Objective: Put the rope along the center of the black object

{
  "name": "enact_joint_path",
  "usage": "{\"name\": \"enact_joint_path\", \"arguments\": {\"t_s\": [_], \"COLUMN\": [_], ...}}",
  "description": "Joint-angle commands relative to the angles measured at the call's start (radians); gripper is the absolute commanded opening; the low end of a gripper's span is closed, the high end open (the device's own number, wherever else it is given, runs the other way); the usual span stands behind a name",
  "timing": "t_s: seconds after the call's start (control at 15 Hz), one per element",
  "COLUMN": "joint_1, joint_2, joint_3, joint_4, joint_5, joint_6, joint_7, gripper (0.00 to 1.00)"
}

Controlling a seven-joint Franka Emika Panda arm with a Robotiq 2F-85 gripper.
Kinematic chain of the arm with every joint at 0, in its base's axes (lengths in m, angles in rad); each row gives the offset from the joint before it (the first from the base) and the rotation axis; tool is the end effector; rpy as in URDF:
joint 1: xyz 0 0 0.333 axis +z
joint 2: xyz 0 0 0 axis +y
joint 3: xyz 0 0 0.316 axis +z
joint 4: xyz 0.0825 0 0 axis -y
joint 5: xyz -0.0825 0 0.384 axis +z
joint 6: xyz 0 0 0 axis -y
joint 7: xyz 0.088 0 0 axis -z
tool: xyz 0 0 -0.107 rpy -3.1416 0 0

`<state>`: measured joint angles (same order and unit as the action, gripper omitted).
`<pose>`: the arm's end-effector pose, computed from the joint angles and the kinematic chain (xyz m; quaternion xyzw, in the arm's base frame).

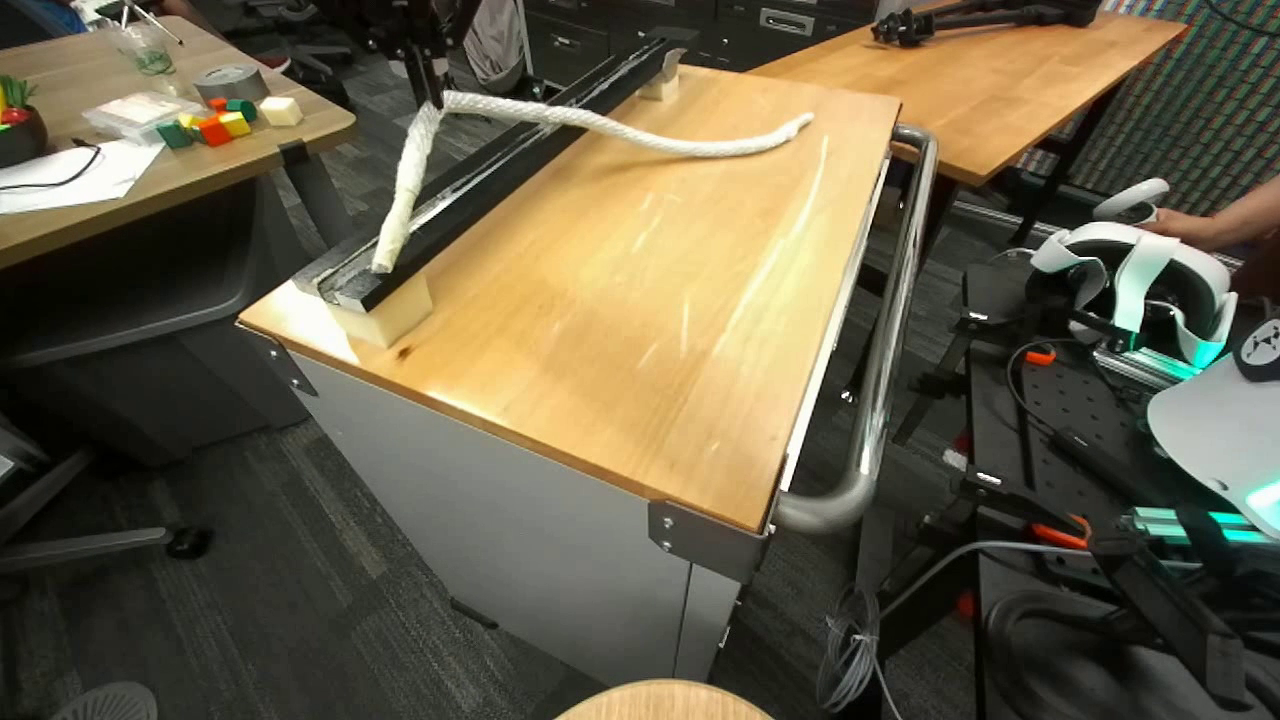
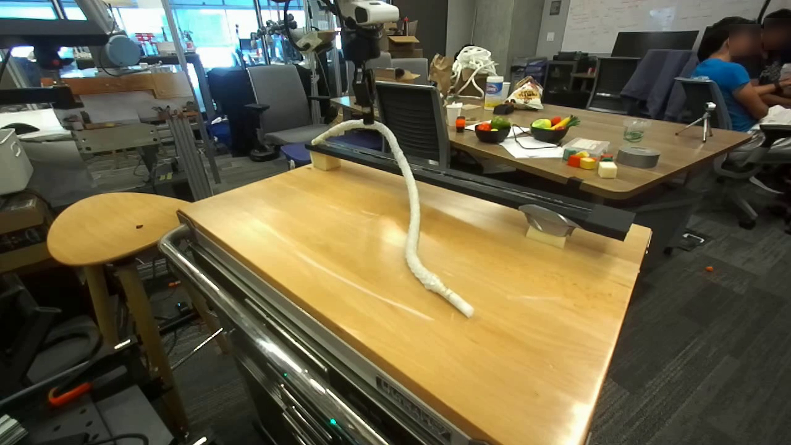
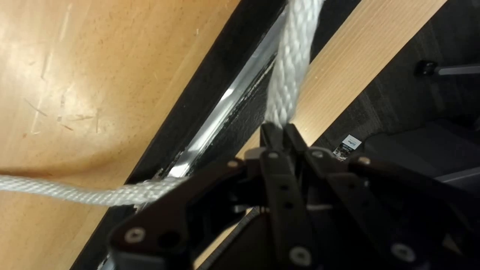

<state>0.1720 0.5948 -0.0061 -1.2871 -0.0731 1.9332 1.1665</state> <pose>0.7203 0.1165 0.4073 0.8826 -0.4681 0.0425 0.0126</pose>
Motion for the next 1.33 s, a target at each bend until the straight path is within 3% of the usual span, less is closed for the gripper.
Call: {"name": "enact_joint_path", "arguments": {"t_s": [0.0,0.4,1.27], "joint_1": [0.013,0.012,0.084], "joint_2": [0.034,0.047,0.079], "joint_3": [-0.015,-0.028,-0.048], "joint_4": [0.080,0.108,0.075], "joint_5": [0.010,0.001,-0.109], "joint_6": [-0.021,-0.019,-0.023], "joint_7": [0.027,0.052,0.058], "gripper": [0.02,0.02,0.02]}}
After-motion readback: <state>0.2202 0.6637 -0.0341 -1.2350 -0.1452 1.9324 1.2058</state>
